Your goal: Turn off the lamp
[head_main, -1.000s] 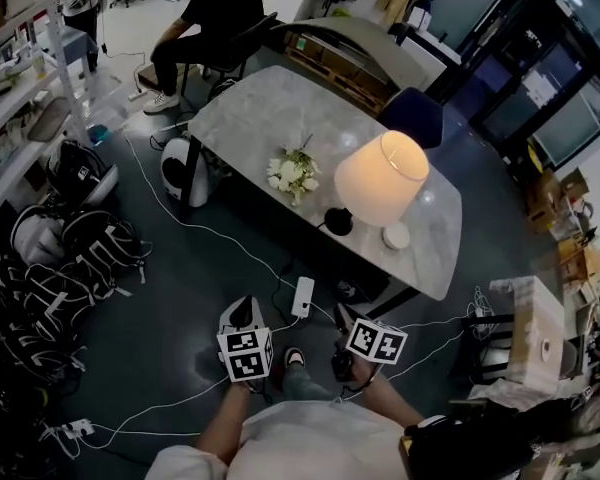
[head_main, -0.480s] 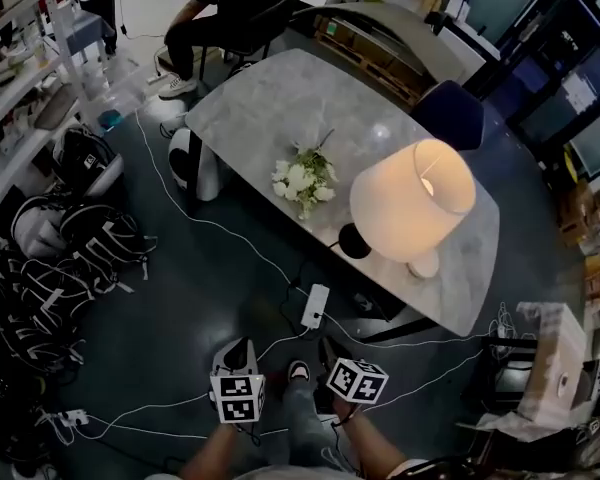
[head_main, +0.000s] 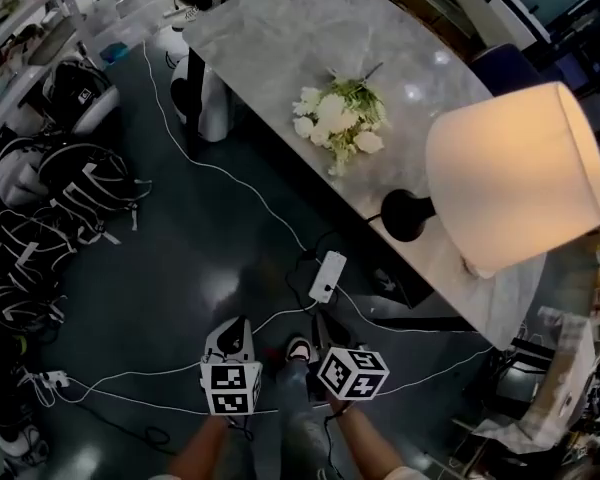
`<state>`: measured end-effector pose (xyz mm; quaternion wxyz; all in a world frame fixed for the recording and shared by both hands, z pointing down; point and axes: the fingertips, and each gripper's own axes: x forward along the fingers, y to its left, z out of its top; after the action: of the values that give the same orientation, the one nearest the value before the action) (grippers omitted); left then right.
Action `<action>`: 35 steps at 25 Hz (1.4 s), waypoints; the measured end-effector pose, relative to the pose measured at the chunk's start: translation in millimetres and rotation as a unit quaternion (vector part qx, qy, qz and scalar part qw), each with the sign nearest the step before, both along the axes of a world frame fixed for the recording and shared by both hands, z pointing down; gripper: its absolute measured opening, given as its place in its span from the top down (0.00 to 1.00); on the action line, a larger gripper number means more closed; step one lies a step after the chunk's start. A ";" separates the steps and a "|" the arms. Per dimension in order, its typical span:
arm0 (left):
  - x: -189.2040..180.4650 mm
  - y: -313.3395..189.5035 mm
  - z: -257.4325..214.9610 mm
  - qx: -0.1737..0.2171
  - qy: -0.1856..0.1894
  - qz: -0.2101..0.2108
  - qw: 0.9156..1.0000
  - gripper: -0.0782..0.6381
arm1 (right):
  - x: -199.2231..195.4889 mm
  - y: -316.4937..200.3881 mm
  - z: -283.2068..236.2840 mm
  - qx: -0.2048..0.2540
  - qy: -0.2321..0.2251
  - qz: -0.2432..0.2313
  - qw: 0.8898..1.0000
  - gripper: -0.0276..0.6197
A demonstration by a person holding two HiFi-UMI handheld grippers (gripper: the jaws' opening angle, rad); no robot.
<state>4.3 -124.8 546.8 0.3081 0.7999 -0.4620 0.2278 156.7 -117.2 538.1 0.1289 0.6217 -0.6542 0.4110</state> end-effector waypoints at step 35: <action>24.1 -27.5 138.5 -0.041 -0.012 0.006 0.999 0.90 | 42.4 -88.7 139.6 -0.023 0.108 -0.031 0.993 0.88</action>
<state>28.3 -152.3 685.3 0.3335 0.7867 -0.4510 0.2579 199.1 -205.8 677.7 0.2262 0.6385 -0.6459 0.3522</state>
